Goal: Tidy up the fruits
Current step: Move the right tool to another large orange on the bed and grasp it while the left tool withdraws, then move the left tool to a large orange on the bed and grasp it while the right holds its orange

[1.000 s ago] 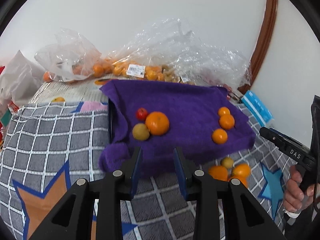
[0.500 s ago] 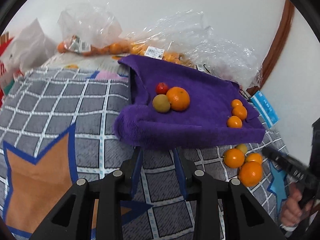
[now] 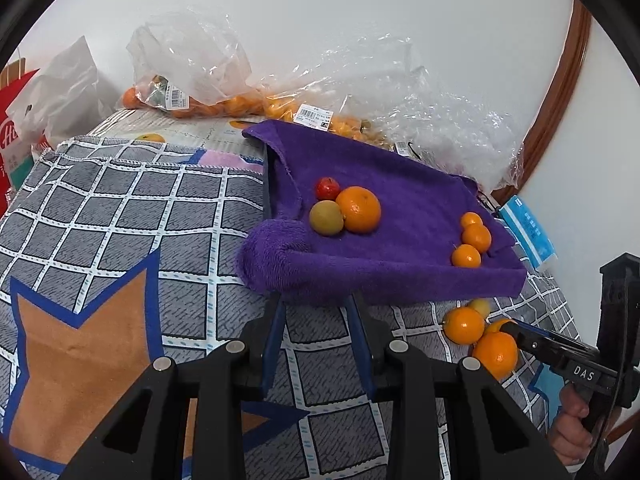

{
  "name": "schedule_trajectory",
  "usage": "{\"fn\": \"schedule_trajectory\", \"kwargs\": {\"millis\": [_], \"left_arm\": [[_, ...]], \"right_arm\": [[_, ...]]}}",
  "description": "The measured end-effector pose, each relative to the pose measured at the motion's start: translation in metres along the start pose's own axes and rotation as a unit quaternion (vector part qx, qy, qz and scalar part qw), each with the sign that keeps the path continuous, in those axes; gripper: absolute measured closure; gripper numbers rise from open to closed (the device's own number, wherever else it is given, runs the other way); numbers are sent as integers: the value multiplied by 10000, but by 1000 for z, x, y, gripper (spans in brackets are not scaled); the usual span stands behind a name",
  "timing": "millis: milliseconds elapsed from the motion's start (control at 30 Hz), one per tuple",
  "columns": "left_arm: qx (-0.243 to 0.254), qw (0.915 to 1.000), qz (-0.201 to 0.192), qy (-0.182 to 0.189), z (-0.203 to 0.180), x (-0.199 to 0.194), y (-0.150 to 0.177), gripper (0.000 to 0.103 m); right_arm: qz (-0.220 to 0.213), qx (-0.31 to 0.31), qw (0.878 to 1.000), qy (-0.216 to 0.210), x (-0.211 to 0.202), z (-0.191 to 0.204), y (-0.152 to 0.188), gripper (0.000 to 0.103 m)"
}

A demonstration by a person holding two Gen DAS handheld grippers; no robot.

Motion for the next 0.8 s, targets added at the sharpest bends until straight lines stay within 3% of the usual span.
{"fn": "schedule_trajectory", "kwargs": {"millis": [67,333,733,800], "left_arm": [[-27,10000,12,13,1,0,0,73],[-41,10000,23,3,2,0,1,73],[0,9999,112,-18,0,3,1,73],[12,9999,122,-9,0,3,1,73]], "right_arm": [[-9,-12,10000,-98,-1,1,-2,69],[-443,271,9956,782,-21,-30,4,68],[-88,-10,9955,946,-3,-28,12,64],[-138,-56,9949,1000,-4,-27,12,70]]}}
Point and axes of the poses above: each gripper's, at about its wrist camera, not at the fingertips, and x roughly the way its jaws point, z to its left, y to its underside, the point moved 7 cm from there along x, roughly the way its jaws point, and after that the axes turned 15 degrees about z, right-handed, at the moved point
